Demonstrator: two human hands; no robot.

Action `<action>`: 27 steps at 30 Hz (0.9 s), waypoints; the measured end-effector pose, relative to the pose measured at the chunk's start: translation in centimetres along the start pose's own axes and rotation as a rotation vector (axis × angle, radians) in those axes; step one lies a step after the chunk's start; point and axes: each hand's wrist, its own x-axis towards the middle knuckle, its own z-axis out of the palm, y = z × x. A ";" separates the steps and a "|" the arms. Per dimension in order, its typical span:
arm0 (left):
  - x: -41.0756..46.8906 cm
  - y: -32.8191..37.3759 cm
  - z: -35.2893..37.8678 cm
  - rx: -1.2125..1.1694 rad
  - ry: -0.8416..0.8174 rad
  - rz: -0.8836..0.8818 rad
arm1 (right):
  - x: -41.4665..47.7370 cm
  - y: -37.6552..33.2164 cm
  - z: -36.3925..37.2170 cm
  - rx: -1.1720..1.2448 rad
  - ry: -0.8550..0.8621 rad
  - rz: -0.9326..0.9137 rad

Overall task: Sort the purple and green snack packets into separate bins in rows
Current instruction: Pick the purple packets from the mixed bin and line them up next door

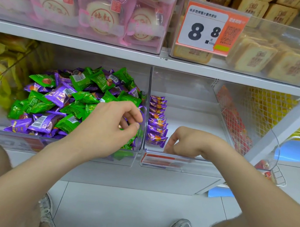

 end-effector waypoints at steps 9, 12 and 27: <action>0.1 0.2 0.2 0.018 0.009 0.020 | 0.5 -0.1 0.6 0.345 -0.012 0.101; 0.1 0.3 0.2 0.013 0.011 0.025 | 0.0 0.7 -0.3 0.550 -0.090 0.106; 0.2 0.5 0.5 0.033 0.025 0.022 | -0.9 2.4 -0.2 0.586 0.069 -0.079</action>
